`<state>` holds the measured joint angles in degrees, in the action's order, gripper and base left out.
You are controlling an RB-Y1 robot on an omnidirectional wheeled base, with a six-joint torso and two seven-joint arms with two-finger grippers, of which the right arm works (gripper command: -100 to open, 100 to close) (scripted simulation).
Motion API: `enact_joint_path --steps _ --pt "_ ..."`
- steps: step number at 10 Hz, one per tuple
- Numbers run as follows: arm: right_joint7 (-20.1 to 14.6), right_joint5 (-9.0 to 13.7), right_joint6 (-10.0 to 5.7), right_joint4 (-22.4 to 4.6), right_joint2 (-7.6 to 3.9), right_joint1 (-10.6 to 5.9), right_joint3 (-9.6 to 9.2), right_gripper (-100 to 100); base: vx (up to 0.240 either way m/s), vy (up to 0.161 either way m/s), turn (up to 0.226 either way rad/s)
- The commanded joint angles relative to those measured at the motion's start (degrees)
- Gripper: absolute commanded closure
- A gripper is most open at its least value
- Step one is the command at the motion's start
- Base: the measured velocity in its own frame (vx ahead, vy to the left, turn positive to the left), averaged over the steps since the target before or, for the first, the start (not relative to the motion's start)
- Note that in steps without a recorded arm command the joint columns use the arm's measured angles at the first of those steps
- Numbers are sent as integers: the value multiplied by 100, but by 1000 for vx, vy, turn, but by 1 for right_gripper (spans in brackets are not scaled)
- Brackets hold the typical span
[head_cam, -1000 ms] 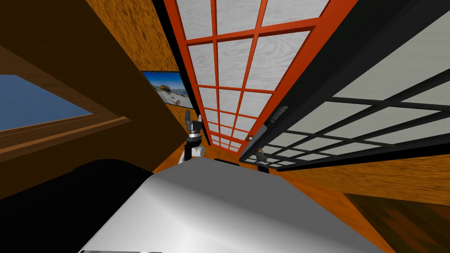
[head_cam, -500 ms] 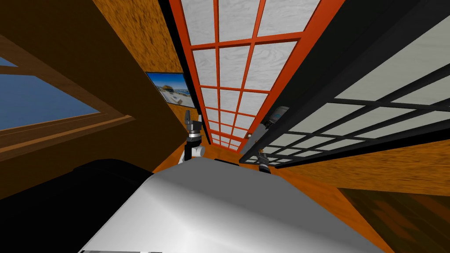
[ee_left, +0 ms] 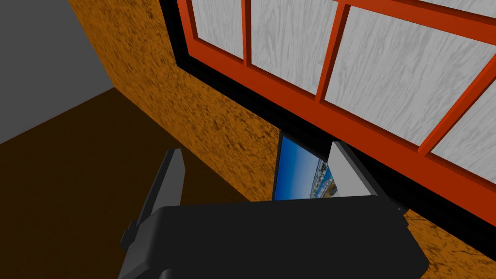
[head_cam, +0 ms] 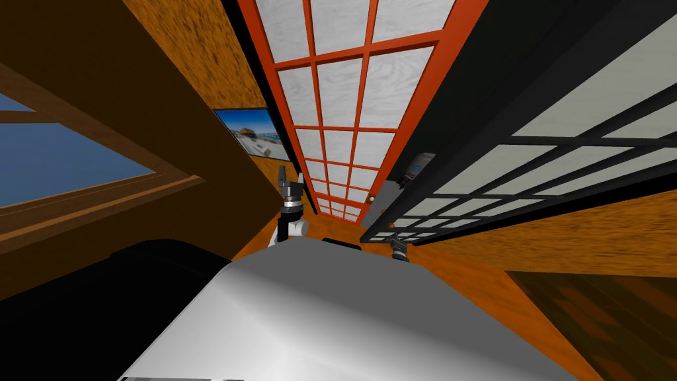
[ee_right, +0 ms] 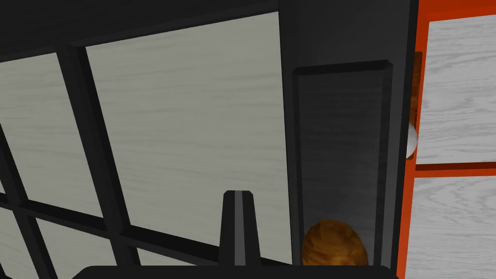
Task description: Pull the door open
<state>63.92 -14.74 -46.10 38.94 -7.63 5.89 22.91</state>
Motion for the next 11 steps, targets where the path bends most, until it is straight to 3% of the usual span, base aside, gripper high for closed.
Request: enact_joint_path --steps 1,9,11 --pt "24 -114 -146 60 -45 -9 -123 -100 -190 -85 142" --pt "-17 -765 -853 413 -370 -110 -868 -100 -210 -103 137" --pt "1 -682 -866 285 -386 -146 -754 -100 4 -9 69"
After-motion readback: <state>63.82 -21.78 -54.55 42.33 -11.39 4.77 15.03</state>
